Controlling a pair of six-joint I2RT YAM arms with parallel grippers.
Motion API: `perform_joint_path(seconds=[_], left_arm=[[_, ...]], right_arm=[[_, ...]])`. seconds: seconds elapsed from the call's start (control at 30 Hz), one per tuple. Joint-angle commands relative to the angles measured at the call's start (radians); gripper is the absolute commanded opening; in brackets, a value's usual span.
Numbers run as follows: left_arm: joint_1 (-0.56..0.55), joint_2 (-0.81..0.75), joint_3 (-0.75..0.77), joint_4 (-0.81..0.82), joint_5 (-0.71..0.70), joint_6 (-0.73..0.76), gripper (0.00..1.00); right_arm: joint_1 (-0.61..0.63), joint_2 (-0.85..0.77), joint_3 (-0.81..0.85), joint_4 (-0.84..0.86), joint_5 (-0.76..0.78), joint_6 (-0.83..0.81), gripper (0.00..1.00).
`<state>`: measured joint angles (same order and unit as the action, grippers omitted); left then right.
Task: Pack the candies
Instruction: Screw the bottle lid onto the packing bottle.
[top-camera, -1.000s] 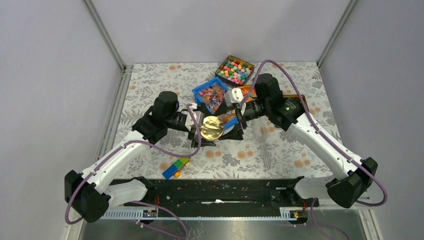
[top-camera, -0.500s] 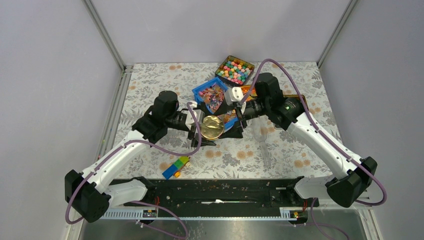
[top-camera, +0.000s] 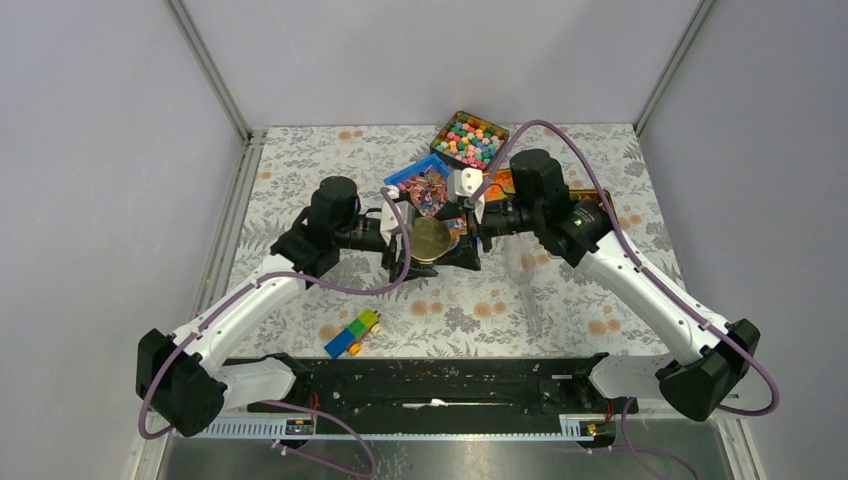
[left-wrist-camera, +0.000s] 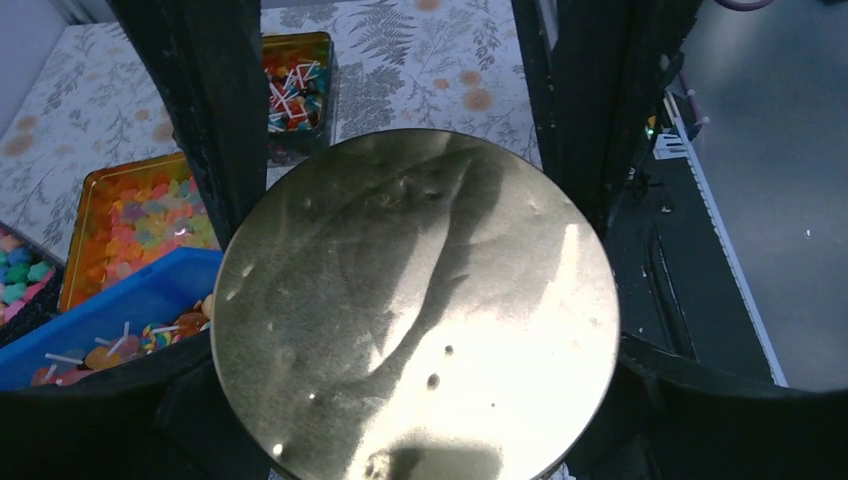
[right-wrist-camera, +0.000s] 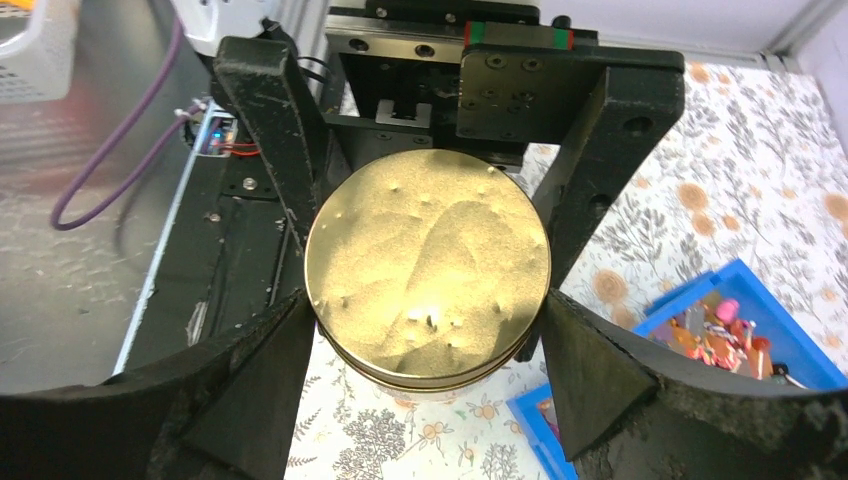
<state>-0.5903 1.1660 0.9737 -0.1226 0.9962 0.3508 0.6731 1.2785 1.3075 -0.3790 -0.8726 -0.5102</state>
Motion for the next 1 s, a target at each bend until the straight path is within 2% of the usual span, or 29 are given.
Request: perform_joint_path(seconds=[0.0, 0.3, 0.47, 0.63, 0.8, 0.97], left_arm=[[-0.014, 0.014, 0.084, 0.225, -0.118, -0.104, 0.37], [-0.016, 0.041, 0.106, 0.235, -0.258, -0.107, 0.35], [-0.016, 0.047, 0.107, 0.238, -0.273, -0.102, 0.35], [-0.016, 0.040, 0.090, 0.238, -0.252, -0.102, 0.36], [-0.014, 0.035, 0.074, 0.220, -0.234, -0.084, 0.36], [-0.016, 0.029, 0.059, 0.178, -0.218, -0.043, 0.36]], right_arm=[[0.104, 0.036, -0.041, 0.096, 0.115, -0.007, 0.71], [0.186, 0.102, 0.027, 0.098, 0.336, 0.102, 0.70], [0.201, 0.119, 0.042, 0.100, 0.376, 0.120, 0.72], [0.200, 0.114, 0.037, 0.099, 0.399, 0.121, 0.81], [0.200, 0.104, 0.027, 0.098, 0.430, 0.117, 0.99], [0.200, 0.074, -0.002, 0.100, 0.499, 0.113, 1.00]])
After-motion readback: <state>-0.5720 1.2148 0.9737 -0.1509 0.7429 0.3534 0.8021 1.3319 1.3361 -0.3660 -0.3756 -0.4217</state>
